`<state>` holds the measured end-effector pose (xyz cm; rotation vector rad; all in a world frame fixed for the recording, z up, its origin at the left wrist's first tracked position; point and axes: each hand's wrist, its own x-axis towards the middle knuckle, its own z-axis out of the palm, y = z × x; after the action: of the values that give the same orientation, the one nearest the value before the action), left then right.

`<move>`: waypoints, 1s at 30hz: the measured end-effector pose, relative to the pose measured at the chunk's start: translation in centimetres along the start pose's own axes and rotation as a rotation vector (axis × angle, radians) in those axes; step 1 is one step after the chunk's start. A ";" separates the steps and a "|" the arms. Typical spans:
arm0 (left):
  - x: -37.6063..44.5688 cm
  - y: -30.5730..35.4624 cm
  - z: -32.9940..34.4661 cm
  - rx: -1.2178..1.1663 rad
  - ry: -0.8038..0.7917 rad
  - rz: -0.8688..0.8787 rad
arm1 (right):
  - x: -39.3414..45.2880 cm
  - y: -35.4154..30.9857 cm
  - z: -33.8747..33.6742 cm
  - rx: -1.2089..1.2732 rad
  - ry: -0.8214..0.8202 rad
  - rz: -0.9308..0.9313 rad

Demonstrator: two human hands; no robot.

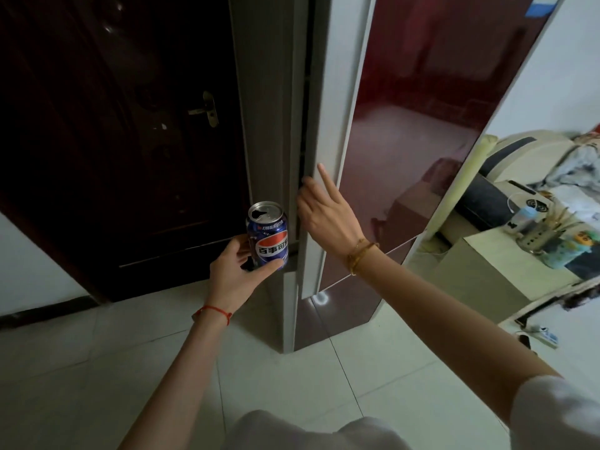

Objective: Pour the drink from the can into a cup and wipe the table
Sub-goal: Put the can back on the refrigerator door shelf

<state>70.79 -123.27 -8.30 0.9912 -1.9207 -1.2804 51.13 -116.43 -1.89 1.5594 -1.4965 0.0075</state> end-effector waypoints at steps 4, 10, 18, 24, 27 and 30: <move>-2.0 1.6 1.2 0.019 -0.049 0.038 | -4.0 1.3 -2.0 0.062 0.059 -0.004; -5.6 4.3 4.3 0.010 -0.114 0.066 | -10.9 3.1 -5.0 0.077 0.115 0.023; -10.6 7.1 8.5 -0.014 -0.213 0.121 | -18.8 3.9 -10.3 0.103 0.097 0.396; -12.8 9.8 11.8 -0.050 -0.317 0.167 | -22.9 4.8 -13.0 0.119 0.081 0.600; -13.3 10.8 13.5 -0.057 -0.366 0.204 | -24.8 5.6 -14.1 0.098 0.085 0.664; -13.4 12.0 15.1 -0.062 -0.415 0.246 | -26.8 6.5 -15.1 0.093 0.072 0.737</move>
<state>62.62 -101.78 -3.33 0.4603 -2.2110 -1.4702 47.85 -85.28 -5.12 0.9831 -1.9499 0.5557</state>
